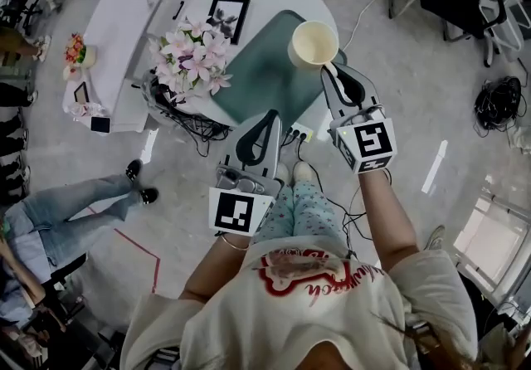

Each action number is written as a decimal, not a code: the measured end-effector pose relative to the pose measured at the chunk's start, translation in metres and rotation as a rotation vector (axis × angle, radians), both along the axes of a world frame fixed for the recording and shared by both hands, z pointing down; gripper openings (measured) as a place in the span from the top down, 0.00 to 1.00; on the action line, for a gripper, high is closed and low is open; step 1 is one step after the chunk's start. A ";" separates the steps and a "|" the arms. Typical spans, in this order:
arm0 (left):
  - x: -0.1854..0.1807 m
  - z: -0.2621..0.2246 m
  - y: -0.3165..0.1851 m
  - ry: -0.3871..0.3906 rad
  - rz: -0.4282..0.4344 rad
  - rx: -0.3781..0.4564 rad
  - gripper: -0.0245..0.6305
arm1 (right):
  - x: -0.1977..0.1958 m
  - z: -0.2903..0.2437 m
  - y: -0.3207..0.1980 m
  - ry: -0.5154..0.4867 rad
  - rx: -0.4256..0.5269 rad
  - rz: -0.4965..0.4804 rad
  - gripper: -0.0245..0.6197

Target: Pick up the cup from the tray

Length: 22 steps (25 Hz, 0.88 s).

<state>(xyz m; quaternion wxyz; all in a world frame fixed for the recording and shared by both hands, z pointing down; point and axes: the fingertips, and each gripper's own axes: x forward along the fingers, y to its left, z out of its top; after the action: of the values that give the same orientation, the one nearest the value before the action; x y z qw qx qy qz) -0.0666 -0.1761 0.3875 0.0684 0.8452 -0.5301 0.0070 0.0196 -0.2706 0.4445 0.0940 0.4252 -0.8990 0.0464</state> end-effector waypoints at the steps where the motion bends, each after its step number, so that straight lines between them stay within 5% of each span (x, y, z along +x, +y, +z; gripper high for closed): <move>1: -0.002 -0.005 0.000 -0.015 -0.001 0.013 0.94 | 0.002 -0.011 0.008 0.009 0.005 0.004 0.88; 9: -0.005 -0.034 0.012 -0.064 0.018 0.086 0.94 | 0.011 -0.078 0.064 0.002 0.011 -0.020 0.88; 22: 0.012 -0.057 0.024 -0.031 -0.011 0.097 0.94 | 0.015 -0.102 0.085 -0.035 0.010 -0.020 0.88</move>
<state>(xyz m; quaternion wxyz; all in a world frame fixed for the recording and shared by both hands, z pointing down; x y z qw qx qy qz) -0.0548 -0.1524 0.3306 0.0190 0.8445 -0.5353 -0.0060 0.0346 -0.1858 0.3429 0.0768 0.4158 -0.9049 0.0483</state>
